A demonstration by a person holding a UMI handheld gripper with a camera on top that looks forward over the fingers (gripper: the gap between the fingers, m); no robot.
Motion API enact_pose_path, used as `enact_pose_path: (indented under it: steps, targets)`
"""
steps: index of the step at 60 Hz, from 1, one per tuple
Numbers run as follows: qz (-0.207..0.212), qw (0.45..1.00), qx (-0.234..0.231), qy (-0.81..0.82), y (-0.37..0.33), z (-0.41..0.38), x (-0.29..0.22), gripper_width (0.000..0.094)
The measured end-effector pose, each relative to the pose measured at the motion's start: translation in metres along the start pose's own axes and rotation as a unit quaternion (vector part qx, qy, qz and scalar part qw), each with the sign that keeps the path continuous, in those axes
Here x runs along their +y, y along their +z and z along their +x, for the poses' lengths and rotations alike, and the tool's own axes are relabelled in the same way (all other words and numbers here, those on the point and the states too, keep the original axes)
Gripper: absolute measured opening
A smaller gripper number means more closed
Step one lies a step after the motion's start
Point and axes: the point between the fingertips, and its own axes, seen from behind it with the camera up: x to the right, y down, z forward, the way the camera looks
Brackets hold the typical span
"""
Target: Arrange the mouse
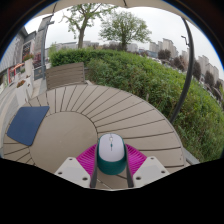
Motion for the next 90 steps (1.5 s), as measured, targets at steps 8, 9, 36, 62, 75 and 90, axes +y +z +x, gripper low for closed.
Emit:
enact_pose_path:
  steps: [8, 9, 36, 62, 75, 90]
  targets:
    - [0.020, 1.000, -0.015, 0.016, -0.017, -0.014, -0.045, 0.0419]
    - [0.024, 0.999, -0.020, 0.018, -0.022, -0.020, -0.053, 0.0418]
    - [0.060, 0.990, -0.124, 0.027, -0.031, -0.286, -0.135, 0.0418]
    - [-0.033, 0.998, -0.060, -0.012, 0.008, -0.357, -0.045, 0.0867]
    - [-0.082, 0.994, -0.071, -0.026, -0.107, -0.346, -0.050, 0.0844]
    - [-0.080, 0.993, -0.065, -0.052, -0.222, -0.308, -0.032, 0.0850]
